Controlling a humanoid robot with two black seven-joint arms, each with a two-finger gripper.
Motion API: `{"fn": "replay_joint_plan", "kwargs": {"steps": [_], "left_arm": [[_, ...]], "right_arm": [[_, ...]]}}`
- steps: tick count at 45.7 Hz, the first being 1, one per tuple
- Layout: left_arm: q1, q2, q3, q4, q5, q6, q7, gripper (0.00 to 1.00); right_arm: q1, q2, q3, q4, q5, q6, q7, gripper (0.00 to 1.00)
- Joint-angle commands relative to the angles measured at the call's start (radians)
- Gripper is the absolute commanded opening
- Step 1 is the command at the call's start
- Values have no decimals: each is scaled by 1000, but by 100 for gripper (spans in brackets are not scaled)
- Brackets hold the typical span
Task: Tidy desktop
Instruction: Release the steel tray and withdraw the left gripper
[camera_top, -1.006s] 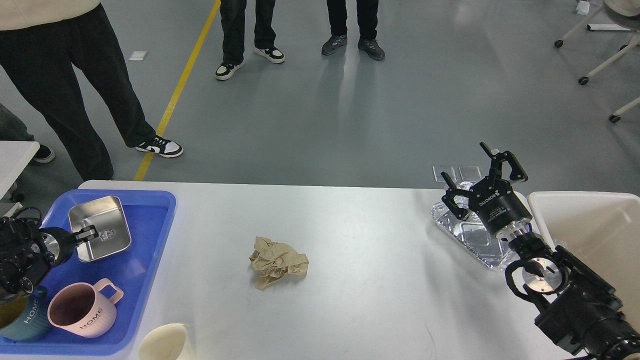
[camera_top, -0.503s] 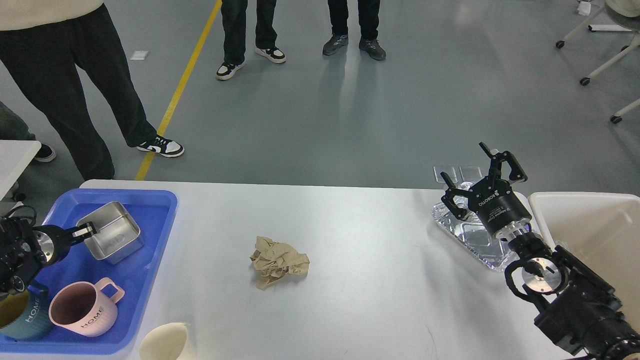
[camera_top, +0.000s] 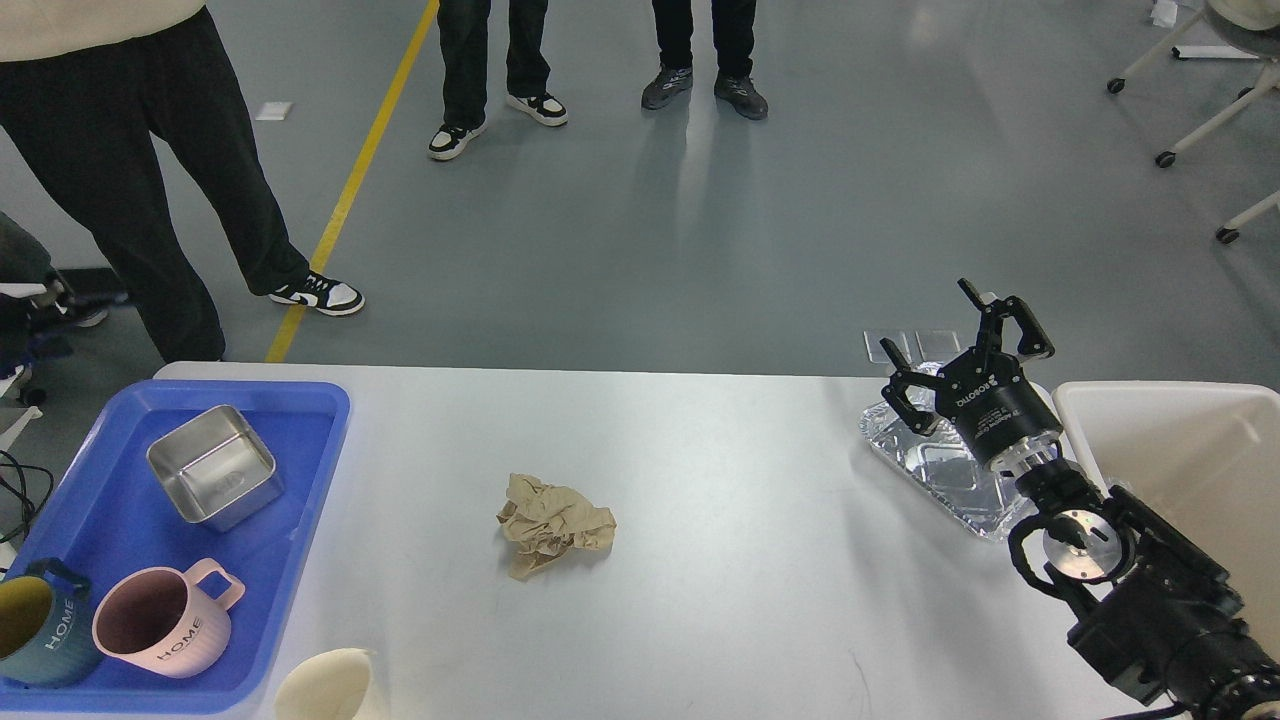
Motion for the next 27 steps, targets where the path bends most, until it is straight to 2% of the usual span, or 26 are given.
{"fn": "replay_joint_plan", "kwargs": {"steps": [1,9,14,20,27], "left_arm": [[-112,32,3,0,-152,-93,8,96],[-164,28,-11,0,-229,-107,0,96],[-164,-25,-14,0,-378,-100,3,96],[-135,-107,-11,0,-530,-86,-8,96],[-42,-228,-13,1,-672,-58,-9,96]], "right_arm": [[1,0,0,0,0,0,0,100],[3,0,0,0,0,-2,0,100],[3,-1,0,0,0,-2,0,100],[1,-6,2,0,0,-2,0,100],[4,-8,2,0,0,-2,0,100]]}}
